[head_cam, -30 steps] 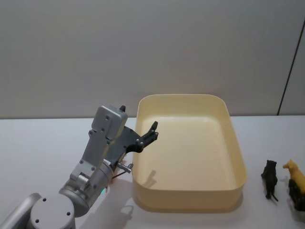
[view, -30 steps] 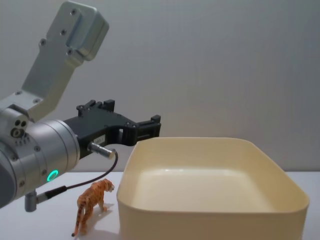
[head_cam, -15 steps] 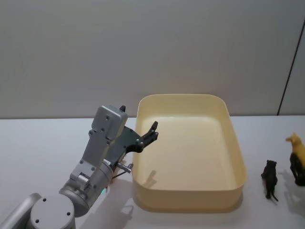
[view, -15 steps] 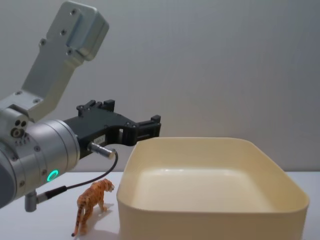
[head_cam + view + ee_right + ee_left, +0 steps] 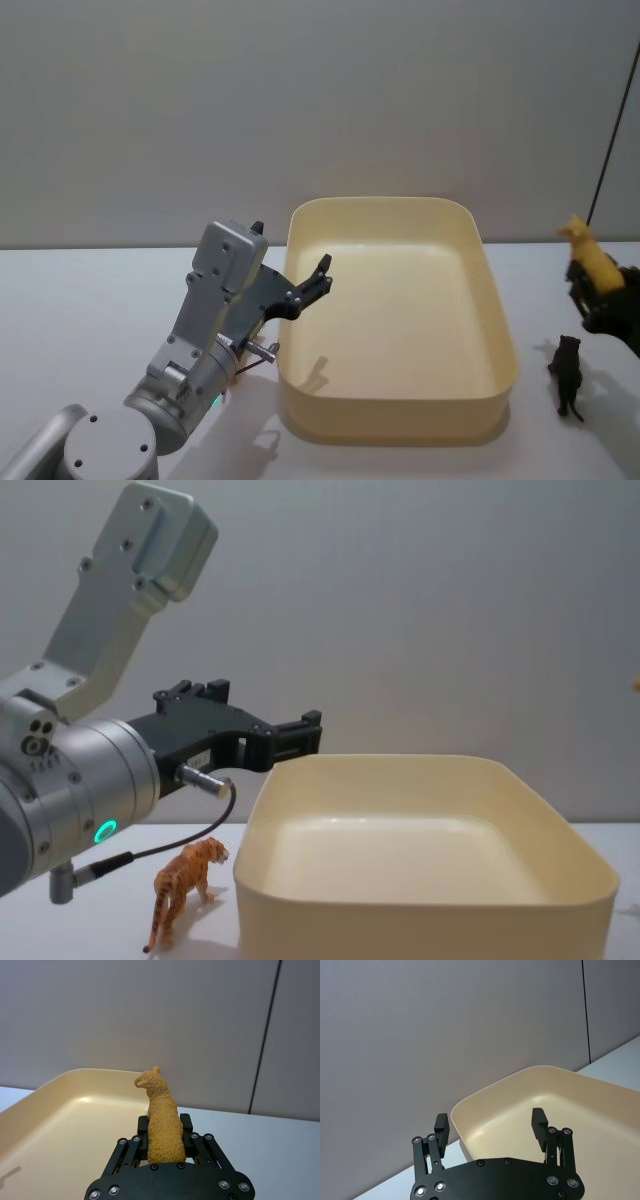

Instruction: Pick up the toy alternately with two hands and place it into the central storage box.

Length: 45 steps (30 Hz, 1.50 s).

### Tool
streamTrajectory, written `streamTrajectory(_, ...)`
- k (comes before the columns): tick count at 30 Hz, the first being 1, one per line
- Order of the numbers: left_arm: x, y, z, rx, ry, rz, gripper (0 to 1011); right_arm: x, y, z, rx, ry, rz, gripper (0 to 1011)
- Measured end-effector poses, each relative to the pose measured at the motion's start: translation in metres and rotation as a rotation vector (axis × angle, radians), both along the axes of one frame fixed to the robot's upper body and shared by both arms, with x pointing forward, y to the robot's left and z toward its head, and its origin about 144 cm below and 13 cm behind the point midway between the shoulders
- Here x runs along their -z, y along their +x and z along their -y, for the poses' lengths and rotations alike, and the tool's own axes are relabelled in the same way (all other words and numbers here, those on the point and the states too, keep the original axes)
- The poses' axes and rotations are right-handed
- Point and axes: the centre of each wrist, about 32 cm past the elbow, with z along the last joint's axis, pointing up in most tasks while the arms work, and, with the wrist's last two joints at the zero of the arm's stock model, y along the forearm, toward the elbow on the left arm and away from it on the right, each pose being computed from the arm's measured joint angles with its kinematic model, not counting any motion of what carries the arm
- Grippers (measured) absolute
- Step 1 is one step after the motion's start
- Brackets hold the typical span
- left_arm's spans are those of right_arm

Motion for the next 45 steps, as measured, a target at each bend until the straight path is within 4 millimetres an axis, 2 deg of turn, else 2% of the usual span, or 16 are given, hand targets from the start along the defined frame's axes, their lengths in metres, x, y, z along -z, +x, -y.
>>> streamTrajectory(7, 0.000, 0.000, 0.000, 0.000, 0.000, 0.000, 1002, -0.007, 0.018, -0.011, -0.091, -0.007, -0.007, 348)
streamTrajectory(14, 0.000, 0.000, 0.000, 0.000, 0.000, 0.000, 1002, -0.009, 0.045, -0.027, -0.191, -0.028, -0.030, 349)
streamTrajectory(17, 0.000, 0.000, 0.000, 0.000, 0.000, 0.000, 1002, -0.009, 0.059, -0.035, -0.234, -0.039, -0.043, 413)
streamTrajectory(22, 0.000, 0.000, 0.000, 0.000, 0.000, 0.000, 1002, -0.009, 0.081, -0.050, -0.303, -0.063, -0.066, 580)
streamTrajectory(25, 0.000, 0.000, 0.000, 0.000, 0.000, 0.000, 1002, -0.009, 0.088, -0.054, -0.324, -0.070, -0.073, 663)
streamTrajectory(27, 0.000, 0.000, 0.000, 0.000, 0.000, 0.000, 1002, -0.010, 0.094, -0.058, -0.344, -0.077, -0.079, 761)
streamTrajectory(36, 0.000, 0.000, 0.000, 0.000, 0.000, 0.000, 1002, -0.012, 0.091, -0.054, -0.334, -0.078, -0.078, 996)
streamTrajectory(45, 0.000, 0.000, 0.000, 0.000, 0.000, 0.000, 1002, -0.015, 0.064, -0.030, -0.245, -0.049, -0.064, 1001)
